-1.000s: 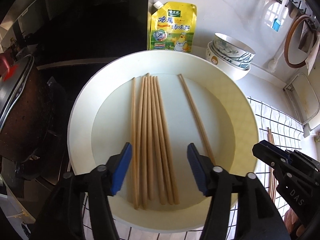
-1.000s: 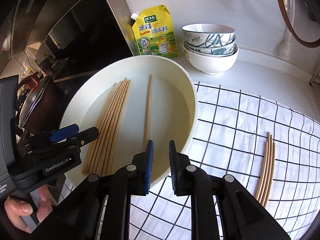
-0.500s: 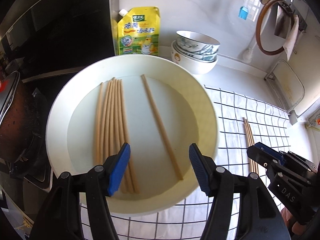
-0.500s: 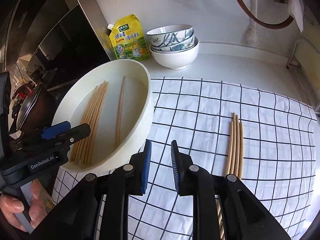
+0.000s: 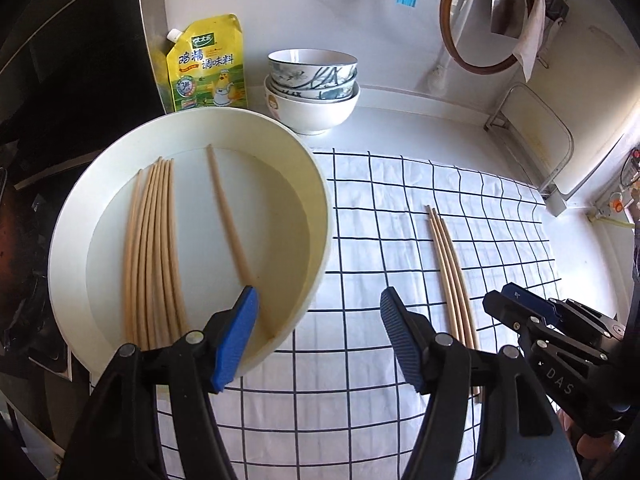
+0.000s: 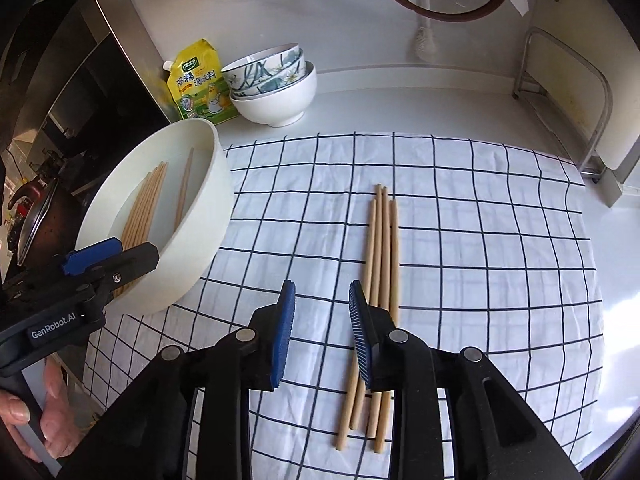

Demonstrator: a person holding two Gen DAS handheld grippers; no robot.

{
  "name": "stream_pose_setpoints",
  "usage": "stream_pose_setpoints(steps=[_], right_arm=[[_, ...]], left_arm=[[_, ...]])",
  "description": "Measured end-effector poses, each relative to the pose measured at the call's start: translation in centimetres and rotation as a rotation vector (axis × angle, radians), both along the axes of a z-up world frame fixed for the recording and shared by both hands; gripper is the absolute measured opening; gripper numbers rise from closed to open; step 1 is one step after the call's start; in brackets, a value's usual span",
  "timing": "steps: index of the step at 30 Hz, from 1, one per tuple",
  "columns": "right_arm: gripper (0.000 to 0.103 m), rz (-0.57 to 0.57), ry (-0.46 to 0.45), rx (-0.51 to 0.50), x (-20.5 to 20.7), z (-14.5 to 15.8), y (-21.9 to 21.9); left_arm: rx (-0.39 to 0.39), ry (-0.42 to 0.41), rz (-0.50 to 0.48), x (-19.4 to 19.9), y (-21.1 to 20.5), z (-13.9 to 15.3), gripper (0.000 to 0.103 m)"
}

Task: Organize utensils
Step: 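Withdraw both open tools from the basin back over the chopstick pile, then lower the right tool onto a loose chopstick and close while the left tool grasps another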

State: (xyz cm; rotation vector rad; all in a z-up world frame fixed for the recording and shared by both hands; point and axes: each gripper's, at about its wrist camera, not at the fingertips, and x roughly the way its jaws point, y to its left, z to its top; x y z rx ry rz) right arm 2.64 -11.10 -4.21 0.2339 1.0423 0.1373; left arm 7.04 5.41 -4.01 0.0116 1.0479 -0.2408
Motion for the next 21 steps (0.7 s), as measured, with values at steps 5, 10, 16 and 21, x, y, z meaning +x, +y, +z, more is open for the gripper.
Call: stream_pose_setpoints(steps=[5, 10, 16, 21], right_arm=[[0.028, -0.030, 0.010, -0.002, -0.9, -0.8, -1.5], [0.028, -0.057, 0.027, -0.003, -1.7, -2.3, -2.4], [0.028, -0.084, 0.049, -0.021, -2.3, -4.4, -2.7], [0.028, -0.086, 0.064, -0.058, -2.3, -6.0, -2.6]], left_arm=[[0.002, 0.008, -0.025, -0.4, -1.5, -0.2, 0.062], [0.006, 0.019, -0.047, -1.1, -2.3, -0.9, 0.062], [0.008, 0.032, -0.074, -2.0, -3.0, -1.9, 0.064], [0.019, 0.031, -0.099, -2.7, -4.0, -2.7, 0.064]])
